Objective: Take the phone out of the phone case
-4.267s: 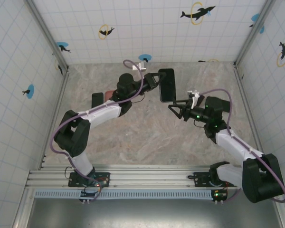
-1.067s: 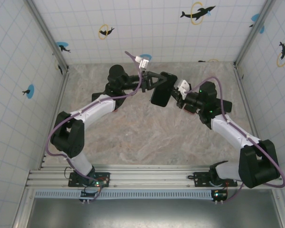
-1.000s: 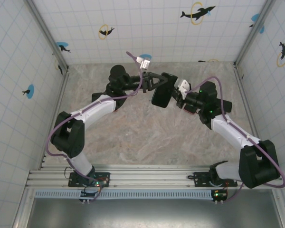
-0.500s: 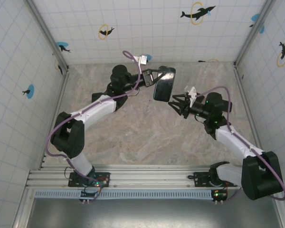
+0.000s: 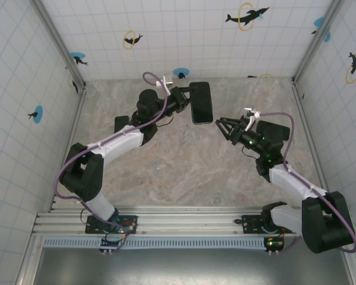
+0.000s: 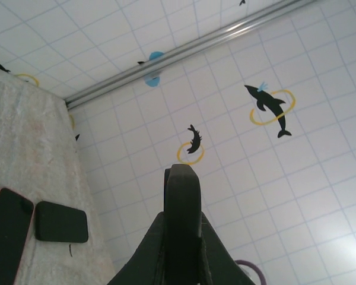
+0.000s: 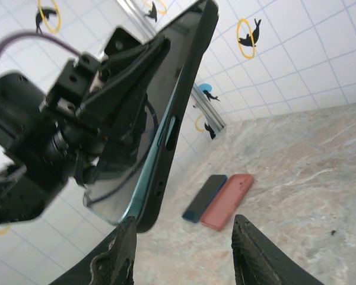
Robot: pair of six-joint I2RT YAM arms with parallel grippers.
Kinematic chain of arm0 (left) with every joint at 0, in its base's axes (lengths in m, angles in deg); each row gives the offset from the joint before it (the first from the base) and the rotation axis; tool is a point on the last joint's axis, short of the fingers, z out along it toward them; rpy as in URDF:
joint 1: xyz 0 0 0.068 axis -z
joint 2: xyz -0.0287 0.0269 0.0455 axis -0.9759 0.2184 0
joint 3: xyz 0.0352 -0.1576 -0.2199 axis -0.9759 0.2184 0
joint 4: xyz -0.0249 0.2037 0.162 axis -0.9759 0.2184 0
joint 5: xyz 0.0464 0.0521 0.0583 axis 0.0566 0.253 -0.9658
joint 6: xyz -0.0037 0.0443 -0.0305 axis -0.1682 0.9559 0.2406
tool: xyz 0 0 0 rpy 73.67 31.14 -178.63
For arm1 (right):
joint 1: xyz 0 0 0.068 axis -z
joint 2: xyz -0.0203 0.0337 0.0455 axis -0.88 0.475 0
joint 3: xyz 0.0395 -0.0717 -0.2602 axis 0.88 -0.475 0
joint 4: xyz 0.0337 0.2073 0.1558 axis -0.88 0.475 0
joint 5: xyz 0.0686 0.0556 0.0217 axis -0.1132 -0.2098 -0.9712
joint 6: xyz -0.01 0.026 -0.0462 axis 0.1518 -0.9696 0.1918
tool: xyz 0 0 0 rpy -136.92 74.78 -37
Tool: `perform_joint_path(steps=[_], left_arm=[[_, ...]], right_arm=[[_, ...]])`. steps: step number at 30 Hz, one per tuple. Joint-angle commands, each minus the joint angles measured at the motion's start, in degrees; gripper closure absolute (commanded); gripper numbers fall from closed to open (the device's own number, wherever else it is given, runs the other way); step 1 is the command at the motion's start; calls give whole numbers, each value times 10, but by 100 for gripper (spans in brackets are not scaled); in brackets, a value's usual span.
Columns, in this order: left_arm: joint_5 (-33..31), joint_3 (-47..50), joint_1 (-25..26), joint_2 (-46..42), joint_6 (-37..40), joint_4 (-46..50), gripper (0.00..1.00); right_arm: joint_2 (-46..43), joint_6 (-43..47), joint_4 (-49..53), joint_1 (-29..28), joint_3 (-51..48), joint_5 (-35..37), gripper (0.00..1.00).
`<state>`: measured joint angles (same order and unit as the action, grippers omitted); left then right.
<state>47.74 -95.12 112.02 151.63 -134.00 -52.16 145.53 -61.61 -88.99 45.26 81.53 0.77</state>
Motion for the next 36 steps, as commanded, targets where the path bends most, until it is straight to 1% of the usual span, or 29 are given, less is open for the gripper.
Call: perform_joint_path(steps=[1,6,16,24,27,31,34,36], left_arm=[[-31,7,8,-33,-46,-62,100],[-37,11,14,-31,-57,-72,100],[-42,18,17,-25,-76,-99,100],[-56,20,22,-28,-70,-86,100],[-65,16,27,-28,-56,-66,100],[-94,11,38,-37,-25,-26,100],[-114,14,45,-40,-21,-20,100],[-127,16,50,-43,-18,-16,100]], right_arm=[[9,-85,-70,0,-4,18,56],[20,-104,-95,-4,-4,17,57],[36,-103,-89,-13,6,6,59],[44,-102,-82,-24,14,-1,59],[47,-104,-81,-32,21,2,59],[51,-100,-56,-45,41,5,60],[55,-87,-5,-52,61,3,63],[55,-81,12,-54,68,4,62]])
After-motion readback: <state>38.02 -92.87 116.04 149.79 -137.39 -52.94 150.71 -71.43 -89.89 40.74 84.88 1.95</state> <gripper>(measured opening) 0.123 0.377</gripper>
